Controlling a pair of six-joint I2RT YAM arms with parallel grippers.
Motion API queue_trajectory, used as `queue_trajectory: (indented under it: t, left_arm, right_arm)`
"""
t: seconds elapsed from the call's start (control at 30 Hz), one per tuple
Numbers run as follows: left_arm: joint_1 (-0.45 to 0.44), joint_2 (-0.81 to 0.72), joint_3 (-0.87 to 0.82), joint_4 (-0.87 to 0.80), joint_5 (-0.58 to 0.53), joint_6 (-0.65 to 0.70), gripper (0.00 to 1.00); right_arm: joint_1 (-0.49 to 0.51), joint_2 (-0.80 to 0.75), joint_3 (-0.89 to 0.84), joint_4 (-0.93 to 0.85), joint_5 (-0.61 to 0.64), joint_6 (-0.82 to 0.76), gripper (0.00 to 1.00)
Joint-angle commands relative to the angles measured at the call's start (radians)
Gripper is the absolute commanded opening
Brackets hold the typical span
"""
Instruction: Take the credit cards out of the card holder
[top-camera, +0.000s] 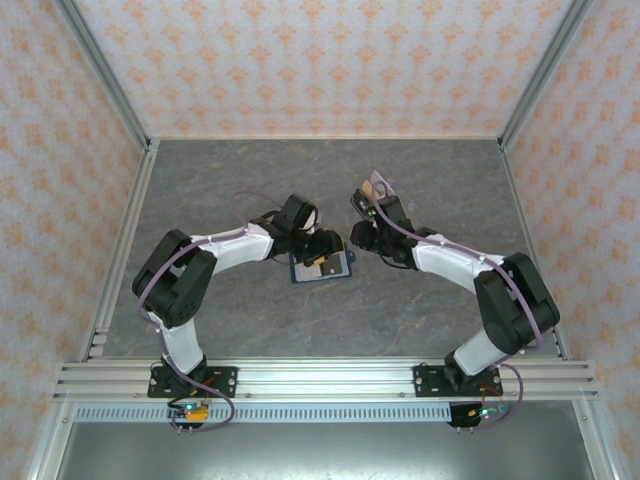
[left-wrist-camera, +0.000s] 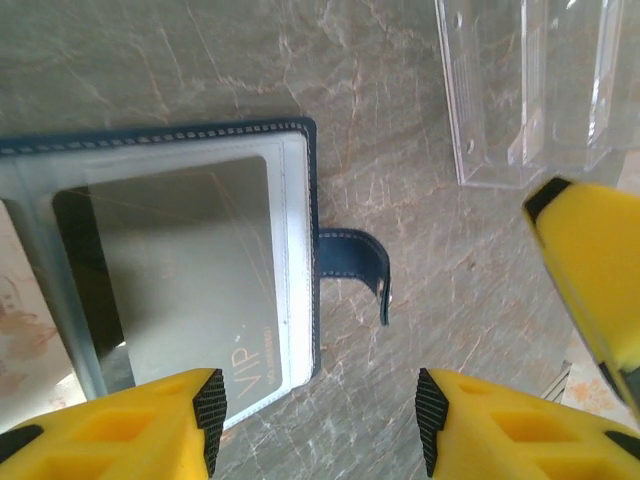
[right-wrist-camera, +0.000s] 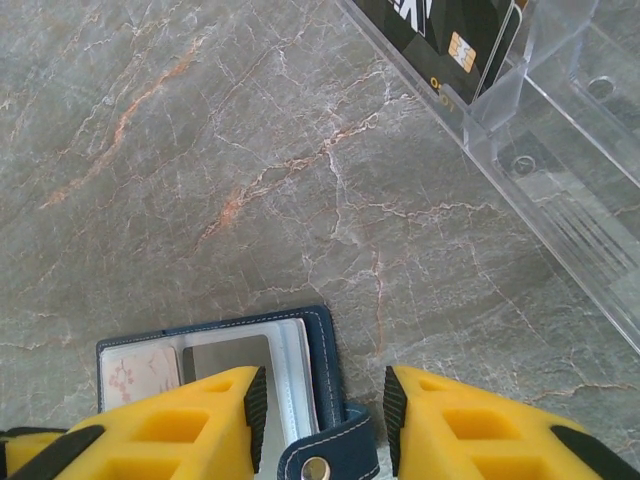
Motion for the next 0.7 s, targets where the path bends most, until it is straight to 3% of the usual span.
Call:
queue_trajectory:
  t: [0.0,0.2,0.43,0.67]
  left_arm:
    - [0.036,-0.043,-0.042,0.022,-0.051,-0.033,0.54]
    - [0.080,-0.095,-0.129,0.012,-0.097,-0.047,0.44]
    - [0.083,-0.079,-0.146,0.070,-0.061,-0.069,0.30]
    - [0.072,-0.050,-0.127,0.086,-0.029,-0.060,0.28]
  right_arm:
    - [-0.003,-0.015,0.009,0.019,-0.016,-0.028,0.37]
    - [0.035,0.060,0.081,-0.021,-0.107,-0.076,0.27]
    - [0.096,0.198,0.203,-0.136,-0.137,-0.137,0.24]
    - [0.098,0.265,0.260,-0.216,-0.108,-0.145,0.24]
